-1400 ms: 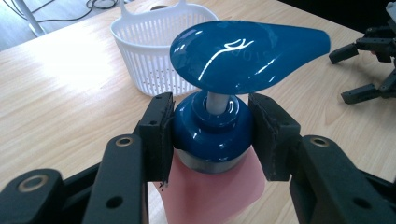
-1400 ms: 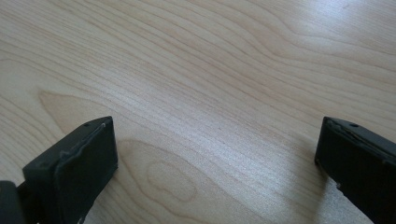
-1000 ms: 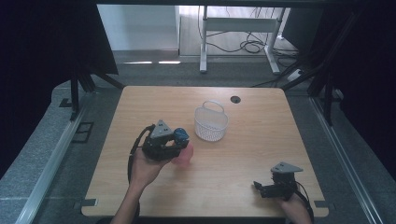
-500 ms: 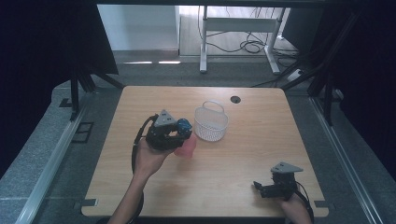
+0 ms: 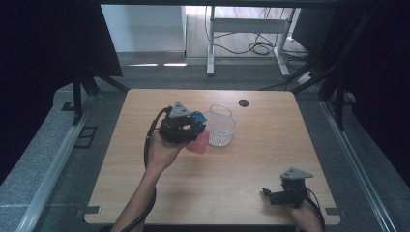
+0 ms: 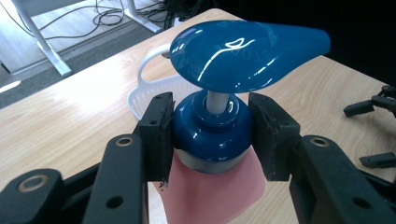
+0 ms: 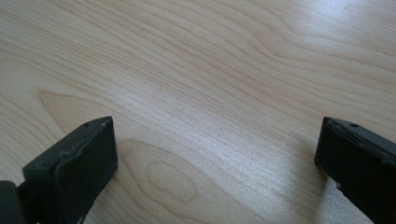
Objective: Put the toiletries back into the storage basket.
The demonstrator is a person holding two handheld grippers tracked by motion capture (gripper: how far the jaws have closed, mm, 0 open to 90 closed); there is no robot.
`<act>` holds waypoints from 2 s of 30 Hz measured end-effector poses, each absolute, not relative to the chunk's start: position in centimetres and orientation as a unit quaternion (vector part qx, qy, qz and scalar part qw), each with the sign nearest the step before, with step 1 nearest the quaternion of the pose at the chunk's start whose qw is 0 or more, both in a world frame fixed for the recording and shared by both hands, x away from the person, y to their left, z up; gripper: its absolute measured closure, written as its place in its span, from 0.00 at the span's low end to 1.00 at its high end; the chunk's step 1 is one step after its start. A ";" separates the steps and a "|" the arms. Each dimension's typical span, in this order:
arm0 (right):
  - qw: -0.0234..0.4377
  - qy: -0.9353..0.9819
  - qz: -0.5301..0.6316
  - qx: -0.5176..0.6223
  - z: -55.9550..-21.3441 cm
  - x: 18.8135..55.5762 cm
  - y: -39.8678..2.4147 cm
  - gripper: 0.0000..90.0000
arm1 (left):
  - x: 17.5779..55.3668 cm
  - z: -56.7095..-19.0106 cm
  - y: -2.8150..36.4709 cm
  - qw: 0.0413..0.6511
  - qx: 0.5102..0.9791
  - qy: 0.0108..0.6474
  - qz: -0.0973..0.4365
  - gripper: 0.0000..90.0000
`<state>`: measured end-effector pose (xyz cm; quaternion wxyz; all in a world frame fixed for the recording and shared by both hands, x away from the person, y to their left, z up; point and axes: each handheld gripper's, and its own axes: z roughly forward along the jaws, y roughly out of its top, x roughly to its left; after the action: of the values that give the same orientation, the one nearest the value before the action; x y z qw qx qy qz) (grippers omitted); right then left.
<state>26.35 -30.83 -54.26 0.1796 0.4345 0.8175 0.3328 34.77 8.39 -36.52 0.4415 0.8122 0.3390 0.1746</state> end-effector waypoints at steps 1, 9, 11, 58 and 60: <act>0.180 0.817 0.333 0.434 -54.3 26.4 -30.8 0.00 | 34.9 -36.3 8.2 0.442 0.812 0.339 0.175 0.59; 0.179 0.818 0.333 0.434 -54.3 26.3 -30.8 0.00 | 35.8 -35.1 7.2 0.448 0.808 0.338 0.179 0.59; 0.179 0.818 0.333 0.434 -54.3 26.4 -30.8 0.00 | 36.1 -34.8 7.0 0.449 0.807 0.338 0.180 0.59; 0.176 0.819 0.335 0.433 -54.2 26.3 -30.7 0.00 | 42.6 -36.2 0.5 0.440 0.796 0.358 0.212 0.59; 0.176 0.819 0.335 0.432 -54.2 26.4 -30.7 0.00 | 42.7 -36.7 0.4 0.438 0.796 0.360 0.211 0.59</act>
<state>26.35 -30.75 -54.24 0.1763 0.4320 0.8187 0.3347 42.68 0.39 -36.66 0.4381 0.7964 0.3598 0.2107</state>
